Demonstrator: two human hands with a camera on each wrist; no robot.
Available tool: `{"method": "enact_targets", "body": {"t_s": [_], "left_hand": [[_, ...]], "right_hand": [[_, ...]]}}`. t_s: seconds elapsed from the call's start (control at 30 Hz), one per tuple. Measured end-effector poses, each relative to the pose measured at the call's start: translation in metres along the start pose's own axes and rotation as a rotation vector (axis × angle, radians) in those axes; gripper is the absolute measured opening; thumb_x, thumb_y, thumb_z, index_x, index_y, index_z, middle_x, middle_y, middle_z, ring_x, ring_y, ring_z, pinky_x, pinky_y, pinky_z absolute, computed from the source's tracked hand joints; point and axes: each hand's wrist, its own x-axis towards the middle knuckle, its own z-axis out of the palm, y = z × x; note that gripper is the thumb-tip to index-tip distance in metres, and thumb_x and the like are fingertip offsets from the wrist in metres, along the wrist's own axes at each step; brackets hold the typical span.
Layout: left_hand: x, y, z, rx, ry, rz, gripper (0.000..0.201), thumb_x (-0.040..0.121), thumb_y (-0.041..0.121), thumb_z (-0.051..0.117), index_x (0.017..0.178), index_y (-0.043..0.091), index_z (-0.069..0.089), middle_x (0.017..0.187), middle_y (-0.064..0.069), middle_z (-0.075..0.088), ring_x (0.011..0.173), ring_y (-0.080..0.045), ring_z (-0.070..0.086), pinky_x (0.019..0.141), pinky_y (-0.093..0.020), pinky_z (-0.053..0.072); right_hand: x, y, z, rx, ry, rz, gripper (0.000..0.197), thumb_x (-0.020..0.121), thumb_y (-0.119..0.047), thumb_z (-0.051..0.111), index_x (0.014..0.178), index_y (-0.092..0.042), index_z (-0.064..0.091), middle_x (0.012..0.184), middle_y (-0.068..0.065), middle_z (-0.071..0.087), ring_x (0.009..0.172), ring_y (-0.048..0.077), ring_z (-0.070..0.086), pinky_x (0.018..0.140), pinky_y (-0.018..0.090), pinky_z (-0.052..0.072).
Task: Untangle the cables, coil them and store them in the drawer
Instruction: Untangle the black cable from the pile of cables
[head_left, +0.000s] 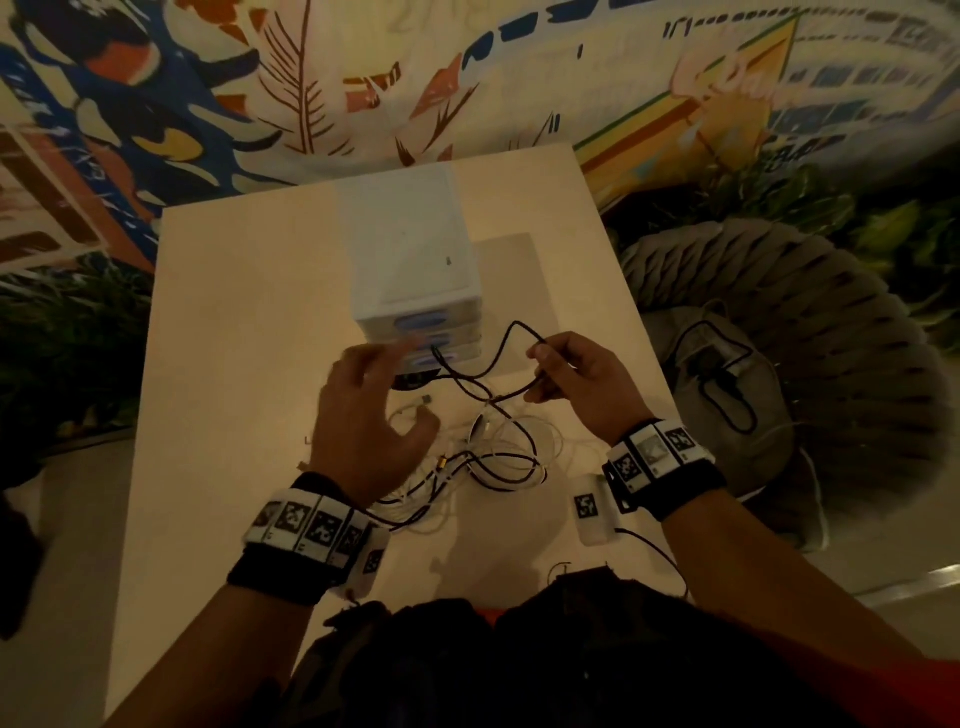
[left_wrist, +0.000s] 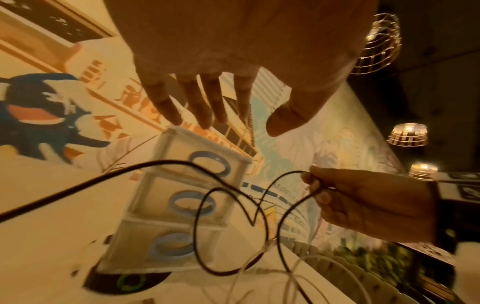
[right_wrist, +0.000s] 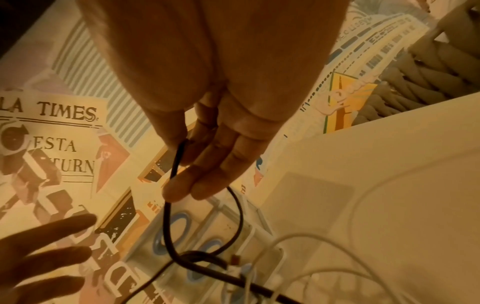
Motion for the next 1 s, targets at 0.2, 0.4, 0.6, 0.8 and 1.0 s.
{"method": "enact_targets", "body": {"t_s": [0.2, 0.4, 0.6, 0.8, 1.0], "left_hand": [[0.006, 0.027, 0.038, 0.134, -0.408, -0.002, 0.052, 0.094, 0.065, 0.048, 0.14, 0.042, 0.046, 0.102, 0.019, 0.063, 0.071, 0.0, 0.052, 0.067, -0.024, 0.044], [0.01, 0.024, 0.04, -0.036, -0.278, -0.024, 0.024, 0.103, 0.034, 0.048, 0.111, 0.025, 0.069, 0.097, 0.005, 0.073, 0.075, -0.014, 0.065, 0.07, -0.033, 0.052], [0.017, 0.021, 0.017, -0.217, -0.139, -0.08, 0.026, 0.105, 0.038, 0.047, 0.108, 0.033, 0.072, 0.087, 0.019, 0.073, 0.069, 0.001, 0.066, 0.062, -0.013, 0.048], [0.017, 0.031, 0.004, -0.385, -0.154, -0.112, 0.024, 0.103, 0.033, 0.055, 0.117, 0.028, 0.073, 0.091, 0.013, 0.075, 0.074, -0.003, 0.068, 0.067, -0.017, 0.054], [0.01, 0.024, 0.021, -0.435, -0.287, -0.171, 0.076, 0.092, 0.047, 0.066, 0.155, 0.036, 0.024, 0.112, 0.016, 0.069, 0.09, 0.001, 0.068, 0.072, -0.017, 0.056]], "right_hand": [[-0.009, -0.021, 0.015, -0.048, -0.079, -0.113, 0.02, 0.099, -0.026, 0.058, 0.104, -0.008, 0.066, 0.083, 0.008, 0.07, 0.075, 0.023, 0.074, 0.079, 0.038, 0.06], [-0.016, -0.015, 0.023, -0.045, -0.13, -0.151, 0.029, 0.104, -0.036, 0.046, 0.109, -0.015, 0.065, 0.091, 0.0, 0.071, 0.09, 0.02, 0.068, 0.084, 0.033, 0.054], [-0.016, 0.026, 0.024, -0.421, -0.204, 0.017, 0.018, 0.099, -0.045, 0.054, 0.107, -0.033, 0.065, 0.099, -0.011, 0.069, 0.093, 0.008, 0.064, 0.088, 0.033, 0.052], [-0.026, 0.022, 0.027, -0.36, -0.334, -0.033, 0.013, 0.098, -0.036, 0.061, 0.102, -0.031, 0.073, 0.091, -0.011, 0.074, 0.086, 0.003, 0.068, 0.085, 0.026, 0.054], [-0.026, 0.009, 0.029, -0.159, -0.217, 0.01, 0.013, 0.094, -0.028, 0.069, 0.098, -0.02, 0.078, 0.085, -0.002, 0.076, 0.076, 0.015, 0.074, 0.071, 0.032, 0.062]]}}
